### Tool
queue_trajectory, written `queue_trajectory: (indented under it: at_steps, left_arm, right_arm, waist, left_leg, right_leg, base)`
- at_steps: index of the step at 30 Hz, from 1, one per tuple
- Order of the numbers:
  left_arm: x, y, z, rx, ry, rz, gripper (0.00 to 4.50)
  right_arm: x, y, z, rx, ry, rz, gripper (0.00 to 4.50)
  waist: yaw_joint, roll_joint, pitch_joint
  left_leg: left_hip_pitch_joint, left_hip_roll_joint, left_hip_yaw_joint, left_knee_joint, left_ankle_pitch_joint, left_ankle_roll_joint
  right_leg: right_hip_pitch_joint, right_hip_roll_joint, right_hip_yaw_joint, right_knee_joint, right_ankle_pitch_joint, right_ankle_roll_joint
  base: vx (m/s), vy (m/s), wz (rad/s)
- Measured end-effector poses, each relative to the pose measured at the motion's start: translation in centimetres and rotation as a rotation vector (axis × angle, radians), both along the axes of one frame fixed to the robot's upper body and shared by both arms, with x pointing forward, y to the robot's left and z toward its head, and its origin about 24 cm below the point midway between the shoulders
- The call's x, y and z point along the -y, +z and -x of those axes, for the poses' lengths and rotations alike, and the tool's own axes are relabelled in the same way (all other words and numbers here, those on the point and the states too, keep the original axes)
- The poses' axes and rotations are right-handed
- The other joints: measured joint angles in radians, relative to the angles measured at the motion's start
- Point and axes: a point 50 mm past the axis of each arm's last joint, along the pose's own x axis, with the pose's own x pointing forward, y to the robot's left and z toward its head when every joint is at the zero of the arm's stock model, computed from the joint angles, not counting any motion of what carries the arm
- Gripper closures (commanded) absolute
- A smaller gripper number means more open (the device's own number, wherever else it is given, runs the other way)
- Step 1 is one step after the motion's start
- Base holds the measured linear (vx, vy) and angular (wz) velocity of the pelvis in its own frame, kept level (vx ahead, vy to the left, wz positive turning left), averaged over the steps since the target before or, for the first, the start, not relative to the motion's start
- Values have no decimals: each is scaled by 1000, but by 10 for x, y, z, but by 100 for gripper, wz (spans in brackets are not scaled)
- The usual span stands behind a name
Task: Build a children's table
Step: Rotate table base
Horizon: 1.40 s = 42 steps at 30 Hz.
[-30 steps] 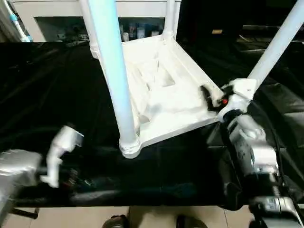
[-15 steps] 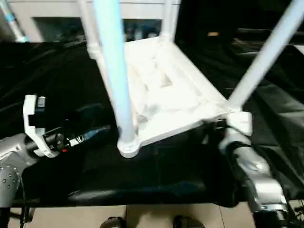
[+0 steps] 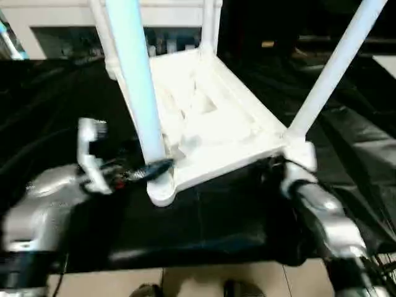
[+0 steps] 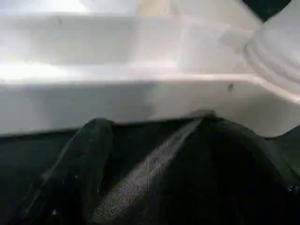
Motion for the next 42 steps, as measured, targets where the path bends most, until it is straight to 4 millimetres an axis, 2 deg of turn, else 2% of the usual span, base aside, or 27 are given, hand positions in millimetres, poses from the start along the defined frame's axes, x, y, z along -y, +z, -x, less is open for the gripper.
queue_trajectory:
  at_steps: [5,11,16,24,29,35,42]
  left_arm:
    - [25,10,11,-20,-146,17,4]
    - [74,18,22,14,-368,71,4]
    - [110,19,12,83,-382,52,4]
    - [116,10,-16,141,-210,-68,4]
    - [120,10,-17,159,-196,-68,4]
    - [140,7,-22,160,-158,-35,4]
    - [155,5,-32,207,-79,-78,4]
  right_arm:
    - [-1,1,-12,-8,17,3,77]
    - [-10,1,-20,-6,38,-10,77]
    - [-24,3,-26,6,70,-33,77]
    - [-42,4,-29,19,134,-57,77]
    - [-44,3,-27,12,171,-88,77]
    - [-46,0,-20,13,223,-101,77]
    - [-50,2,-21,32,241,-105,77]
  waist:
    - [-21,-3,1]
    - [-24,-4,1]
    - [-25,-4,1]
    - [-22,-3,1]
    - [-21,-3,1]
    - [-26,-3,1]
    - [-21,-3,1]
  left_leg:
    - [1,0,1,2,0,-1]
    - [2,1,1,1,0,-1]
    - [3,1,1,1,0,0]
    - [2,1,1,0,0,-1]
    - [1,1,1,1,0,-1]
    - [2,1,1,1,0,0]
    - [1,2,0,-1,-1,0]
  right_leg:
    - [0,0,0,-1,1,-2]
    - [0,0,0,0,1,-1]
    - [0,1,0,0,1,-1]
    - [0,1,-1,-1,2,-2]
    - [0,0,-1,-1,2,-2]
    - [0,0,-1,-2,3,-4]
    - [-1,1,-2,-3,3,-3]
  base:
    - [0,0,0]
    - [0,0,0]
    - [0,0,0]
    - [0,0,0]
    - [0,0,0]
    - [0,0,0]
    - [0,0,0]
